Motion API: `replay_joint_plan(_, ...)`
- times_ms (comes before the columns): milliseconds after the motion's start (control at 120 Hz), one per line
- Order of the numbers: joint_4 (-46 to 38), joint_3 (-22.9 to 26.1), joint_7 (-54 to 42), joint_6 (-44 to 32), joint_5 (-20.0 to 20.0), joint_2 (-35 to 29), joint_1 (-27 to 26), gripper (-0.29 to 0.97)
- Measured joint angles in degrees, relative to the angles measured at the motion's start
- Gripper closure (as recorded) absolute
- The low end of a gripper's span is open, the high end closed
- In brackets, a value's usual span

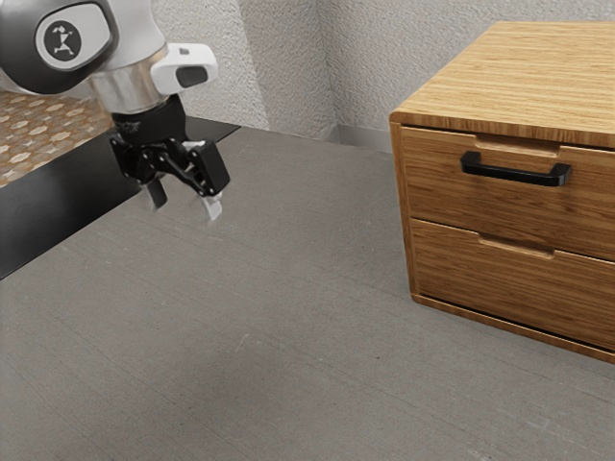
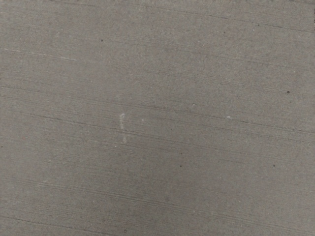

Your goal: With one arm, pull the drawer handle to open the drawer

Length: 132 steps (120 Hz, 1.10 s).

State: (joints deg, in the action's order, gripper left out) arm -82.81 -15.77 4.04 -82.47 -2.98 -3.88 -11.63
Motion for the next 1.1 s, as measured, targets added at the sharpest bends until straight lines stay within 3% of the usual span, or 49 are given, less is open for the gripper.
replay_joint_plan(250,0.11,-0.06,0.59,-1.63,-0.06,-0.05,-0.21,0.00)
replay_joint_plan(417,12.88,2.87,3.53,1.95,0.21,-0.06,0.63,0.00)
replay_joint_plan(692,13.91,12.64,27.61,3.60,0.52,2.02,-3.01,0.00)
replay_joint_plan(992,13.89,16.16,48.11,-1.84,0.74,5.75,-7.53,0.00)
replay_joint_plan(1100,13.87,16.39,53.33,-4.16,1.17,7.54,-6.86,0.00)
